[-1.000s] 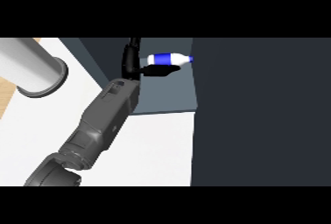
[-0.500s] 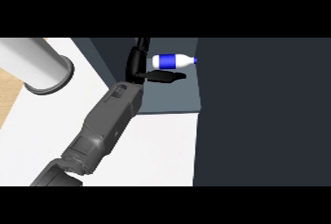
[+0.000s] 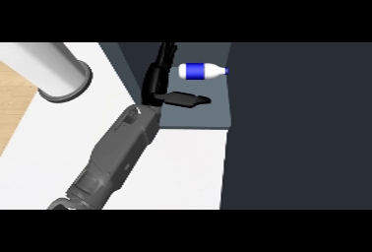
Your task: Pick up the bottled water, place it into the cabinet and close the cabinet
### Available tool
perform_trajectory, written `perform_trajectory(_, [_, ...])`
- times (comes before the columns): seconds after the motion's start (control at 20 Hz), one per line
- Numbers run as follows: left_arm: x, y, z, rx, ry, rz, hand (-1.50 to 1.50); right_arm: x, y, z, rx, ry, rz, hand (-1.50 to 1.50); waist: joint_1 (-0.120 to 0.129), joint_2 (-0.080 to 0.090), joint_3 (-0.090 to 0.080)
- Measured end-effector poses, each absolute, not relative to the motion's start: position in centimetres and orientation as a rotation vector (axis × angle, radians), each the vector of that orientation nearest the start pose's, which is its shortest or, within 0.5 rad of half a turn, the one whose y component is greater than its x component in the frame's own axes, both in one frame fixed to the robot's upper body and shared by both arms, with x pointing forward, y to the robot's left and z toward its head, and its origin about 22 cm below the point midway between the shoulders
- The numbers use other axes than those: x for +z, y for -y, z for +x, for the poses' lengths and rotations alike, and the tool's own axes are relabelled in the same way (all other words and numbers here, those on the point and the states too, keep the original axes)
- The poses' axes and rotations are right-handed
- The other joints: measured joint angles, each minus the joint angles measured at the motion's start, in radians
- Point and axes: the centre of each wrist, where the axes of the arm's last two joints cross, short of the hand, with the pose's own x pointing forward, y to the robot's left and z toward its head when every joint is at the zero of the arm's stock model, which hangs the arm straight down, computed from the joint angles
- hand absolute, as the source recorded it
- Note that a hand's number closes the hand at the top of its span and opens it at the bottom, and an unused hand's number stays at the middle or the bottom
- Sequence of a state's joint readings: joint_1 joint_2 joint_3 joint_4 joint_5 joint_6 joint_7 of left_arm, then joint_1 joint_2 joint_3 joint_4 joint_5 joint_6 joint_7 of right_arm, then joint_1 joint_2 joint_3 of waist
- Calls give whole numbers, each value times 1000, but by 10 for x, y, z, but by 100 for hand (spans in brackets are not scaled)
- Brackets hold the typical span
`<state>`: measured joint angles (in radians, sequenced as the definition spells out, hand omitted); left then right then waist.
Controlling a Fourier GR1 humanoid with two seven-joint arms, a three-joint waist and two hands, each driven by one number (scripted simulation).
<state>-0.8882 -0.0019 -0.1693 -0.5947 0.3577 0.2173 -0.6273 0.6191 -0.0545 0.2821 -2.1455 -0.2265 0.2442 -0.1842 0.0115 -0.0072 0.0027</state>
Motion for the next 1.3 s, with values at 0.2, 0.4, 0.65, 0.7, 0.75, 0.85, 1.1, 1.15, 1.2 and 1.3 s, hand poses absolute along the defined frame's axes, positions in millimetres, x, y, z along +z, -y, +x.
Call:
perform_trajectory(0.2, [28, -94, 386, -40, 1939, -277, -150, 43, 213, 94, -47, 1763, 412, -150, 12, -7, 0])
perform_trajectory(0.4, [26, -97, 360, 6, 1924, -340, -150, 46, 217, 96, -43, 1762, 407, -150, 27, -9, 0])
perform_trajectory(0.65, [35, -117, 315, 76, 1923, -364, -150, 47, 212, 99, -33, 1767, 410, -150, 29, -9, -1])
perform_trajectory(0.7, [37, -119, 304, 85, 1921, -373, -150, 48, 212, 97, -29, 1768, 407, -150, 29, -10, -1])
perform_trajectory(0.75, [37, -121, 290, 94, 1917, -378, -150, 49, 213, 97, -19, 1770, 408, -150, 27, -9, -1])
perform_trajectory(0.85, [45, -127, 268, 101, 1908, -395, -150, 49, 214, 95, 20, 1767, 415, -150, 24, -8, -2])
perform_trajectory(1.1, [60, -141, 211, 107, 1920, -429, -150, 54, 212, 94, 179, 1729, 451, 150, 18, -4, -2])
perform_trajectory(1.15, [61, -145, 201, 114, 1921, -426, -150, 54, 210, 91, 214, 1712, 465, 150, 15, -4, -2])
perform_trajectory(1.2, [65, -153, 194, 125, 1927, -420, -150, 55, 212, 91, 251, 1703, 476, 150, 13, -3, -2])
perform_trajectory(1.3, [67, -163, 181, 145, 1938, -403, -150, 61, 213, 92, 334, 1682, 487, 150, 14, 2, -2])
